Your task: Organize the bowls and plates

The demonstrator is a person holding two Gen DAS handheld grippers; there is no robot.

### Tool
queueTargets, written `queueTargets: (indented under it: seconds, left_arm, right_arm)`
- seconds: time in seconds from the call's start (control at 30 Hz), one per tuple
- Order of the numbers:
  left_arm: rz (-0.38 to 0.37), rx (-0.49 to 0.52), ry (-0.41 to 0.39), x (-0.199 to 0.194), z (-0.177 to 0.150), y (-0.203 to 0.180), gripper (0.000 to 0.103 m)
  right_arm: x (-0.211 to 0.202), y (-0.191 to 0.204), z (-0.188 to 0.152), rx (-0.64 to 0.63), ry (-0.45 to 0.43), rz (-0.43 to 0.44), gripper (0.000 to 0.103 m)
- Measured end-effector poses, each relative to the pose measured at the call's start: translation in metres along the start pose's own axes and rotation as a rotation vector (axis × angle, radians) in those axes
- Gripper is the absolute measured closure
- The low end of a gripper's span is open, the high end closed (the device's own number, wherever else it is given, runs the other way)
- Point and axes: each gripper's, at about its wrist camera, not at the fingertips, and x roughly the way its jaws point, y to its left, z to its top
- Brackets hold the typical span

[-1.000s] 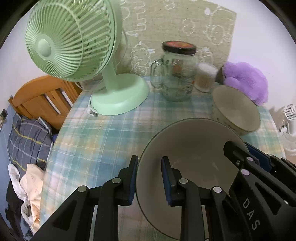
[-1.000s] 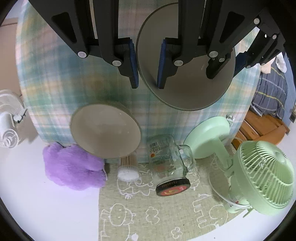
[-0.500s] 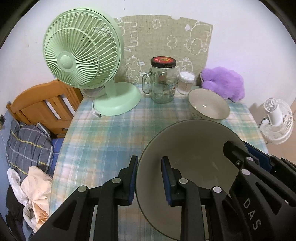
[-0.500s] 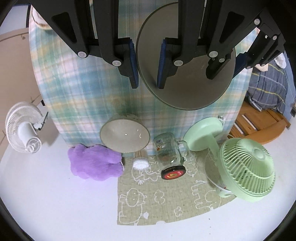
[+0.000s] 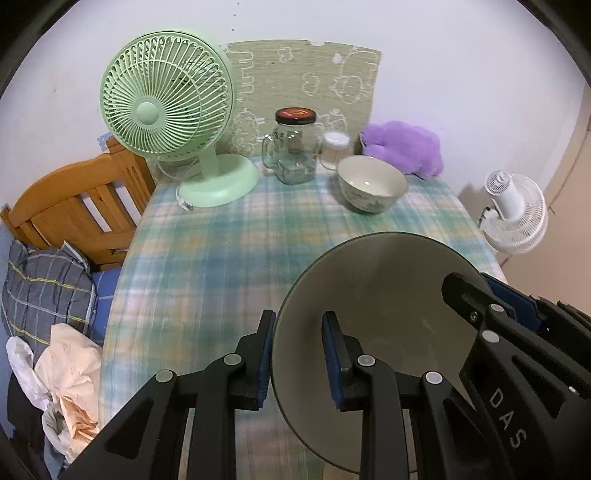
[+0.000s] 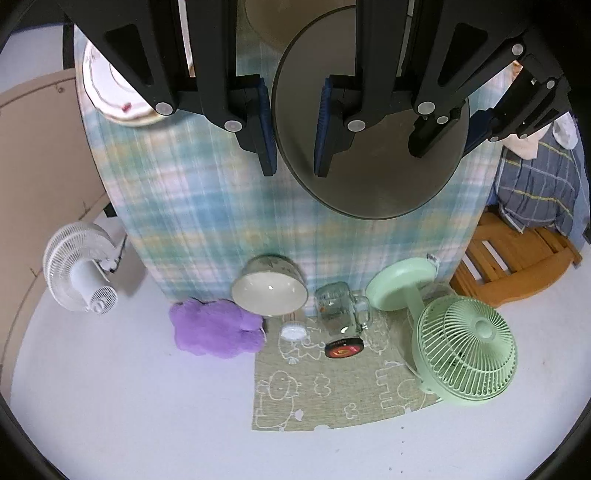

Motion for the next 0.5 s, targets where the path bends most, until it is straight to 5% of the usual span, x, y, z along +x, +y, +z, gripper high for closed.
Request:
queueTargets:
  seconds: [0.5]
  left_arm:
    - [-0.035,0.009,0.027,-0.025,-0.061,-0.014,0.08]
  right_arm:
    - [-0.04,-0.012,-0.064,0.027,0.01,-0.012,0.079]
